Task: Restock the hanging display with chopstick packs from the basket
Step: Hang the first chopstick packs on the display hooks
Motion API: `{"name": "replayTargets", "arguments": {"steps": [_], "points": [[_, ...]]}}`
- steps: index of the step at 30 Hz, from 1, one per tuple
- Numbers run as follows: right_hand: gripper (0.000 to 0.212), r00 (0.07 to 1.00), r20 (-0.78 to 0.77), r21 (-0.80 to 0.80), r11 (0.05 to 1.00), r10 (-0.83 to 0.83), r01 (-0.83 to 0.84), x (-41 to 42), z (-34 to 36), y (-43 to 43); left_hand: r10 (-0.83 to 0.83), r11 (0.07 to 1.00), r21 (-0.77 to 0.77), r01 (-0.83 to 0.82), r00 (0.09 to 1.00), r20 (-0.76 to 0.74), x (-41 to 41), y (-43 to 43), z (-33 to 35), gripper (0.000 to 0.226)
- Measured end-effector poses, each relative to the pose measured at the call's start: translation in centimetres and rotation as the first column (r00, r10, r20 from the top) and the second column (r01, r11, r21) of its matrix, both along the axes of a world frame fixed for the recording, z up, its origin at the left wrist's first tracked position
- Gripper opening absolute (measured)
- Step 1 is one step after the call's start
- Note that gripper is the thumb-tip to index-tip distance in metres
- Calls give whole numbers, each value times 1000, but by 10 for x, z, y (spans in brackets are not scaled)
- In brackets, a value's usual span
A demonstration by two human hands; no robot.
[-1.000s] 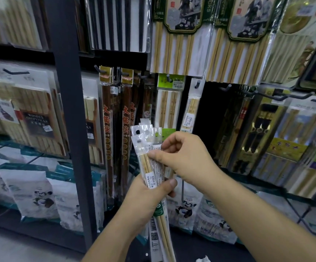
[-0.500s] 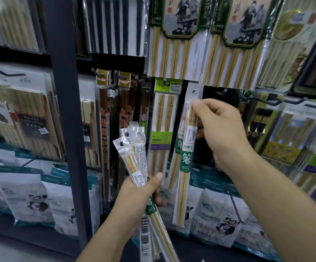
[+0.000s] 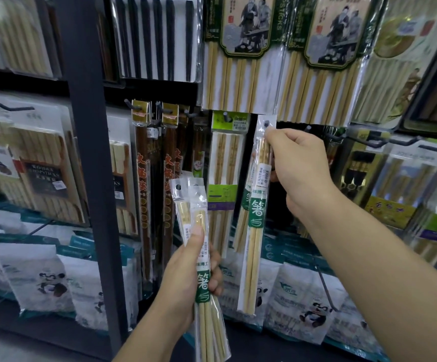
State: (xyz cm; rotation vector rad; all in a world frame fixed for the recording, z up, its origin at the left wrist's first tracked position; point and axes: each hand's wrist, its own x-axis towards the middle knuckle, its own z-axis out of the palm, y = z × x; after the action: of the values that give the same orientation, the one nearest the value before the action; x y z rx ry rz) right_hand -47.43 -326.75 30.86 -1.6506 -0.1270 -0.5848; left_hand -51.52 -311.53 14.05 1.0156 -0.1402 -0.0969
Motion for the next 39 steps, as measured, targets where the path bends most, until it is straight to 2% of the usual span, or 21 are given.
{"name": "replayTargets", "arguments": {"steps": [5, 7, 13, 15, 17, 19, 22, 25, 28, 30, 33, 39], "points": [[50, 993, 19, -123, 985, -119, 120, 2, -14, -4, -3, 999, 44, 2, 1000, 27, -1, 3, 0, 58], [51, 986, 31, -159, 973, -167, 170, 3, -20, -7, 0, 1000, 18, 0, 999, 38, -1, 4, 0, 57], [22, 963, 94, -241, 933, -251, 267, -15, -48, -10, -58, 998, -6, 59, 997, 56, -1, 5, 0, 54], [18, 984, 77, -294, 939, -162, 178, -24, -59, -4, -72, 997, -36, 75, 995, 74, -2, 2, 2, 49], [14, 999, -42, -375, 927, -15, -2, -31, -67, 7, -64, 997, -40, 67, 995, 77, -3, -2, 5, 48], [15, 977, -187, -414, 894, 103, -173, -34, -72, 16, -36, 999, -27, 38, 998, 60, -3, -6, 3, 52], [21, 946, -260, -349, 895, 193, -278, -36, -74, 20, 20, 999, 29, -21, 999, 35, -6, -7, 2, 48], [19, 970, -172, -289, 932, 173, -218, -36, -63, 17, 88, 989, 118, -86, 996, -13, -7, -4, 5, 61], [20, 991, -41, -133, 982, 130, -134, -32, -36, 8, 122, 976, 184, -116, 992, -22, -4, 0, 2, 51], [23, 996, 43, -99, 992, 77, -73, -27, -20, 2, 107, 959, 266, -98, 994, -19, -5, 0, 5, 54], [29, 997, 77, -105, 994, 1, 7, -18, -8, 0, 62, 976, 210, -54, 998, -28, -4, -2, 5, 64], [35, 998, 41, -99, 994, -41, 45, -8, -10, -6, 32, 988, 151, -21, 997, -71, -6, -4, 5, 56]]}}
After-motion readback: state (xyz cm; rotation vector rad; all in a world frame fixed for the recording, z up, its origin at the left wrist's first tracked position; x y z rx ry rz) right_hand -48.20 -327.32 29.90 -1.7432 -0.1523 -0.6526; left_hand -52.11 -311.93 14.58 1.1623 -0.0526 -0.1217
